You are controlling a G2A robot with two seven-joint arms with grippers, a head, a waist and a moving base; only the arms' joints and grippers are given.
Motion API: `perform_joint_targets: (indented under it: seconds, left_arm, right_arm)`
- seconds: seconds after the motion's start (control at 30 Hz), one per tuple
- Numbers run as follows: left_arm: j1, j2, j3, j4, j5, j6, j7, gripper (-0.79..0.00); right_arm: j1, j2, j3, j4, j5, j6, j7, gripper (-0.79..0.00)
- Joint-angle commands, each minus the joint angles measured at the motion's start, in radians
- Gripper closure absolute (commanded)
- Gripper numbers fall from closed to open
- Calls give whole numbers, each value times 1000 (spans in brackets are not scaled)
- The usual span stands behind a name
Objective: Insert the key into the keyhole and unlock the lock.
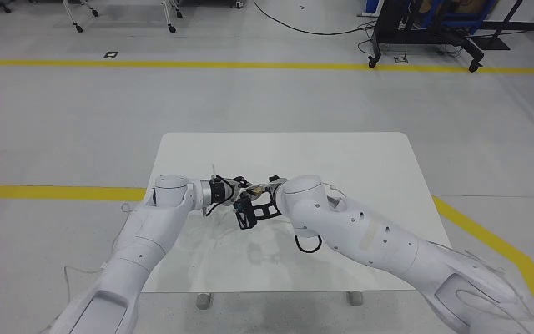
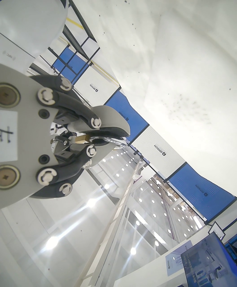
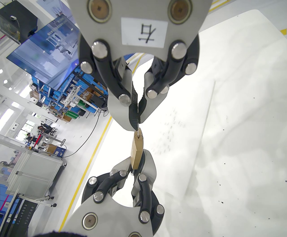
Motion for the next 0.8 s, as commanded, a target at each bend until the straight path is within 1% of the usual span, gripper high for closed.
perform_joint_targets:
  seconds: [0.0,0.33,0.77]
  left_arm:
    - [0,0,1,0,-2,2,2,0]
    - [-1,0,2,4,-14,5,17,0]
    - [-2,0,7,2,-22,7,25,0]
  right_arm:
    - [5,-4,-11,2,-1,9,9,0]
    - [32,-22,-59,11,12,33,33,0]
    - [50,-37,-74,23,54,43,43,0]
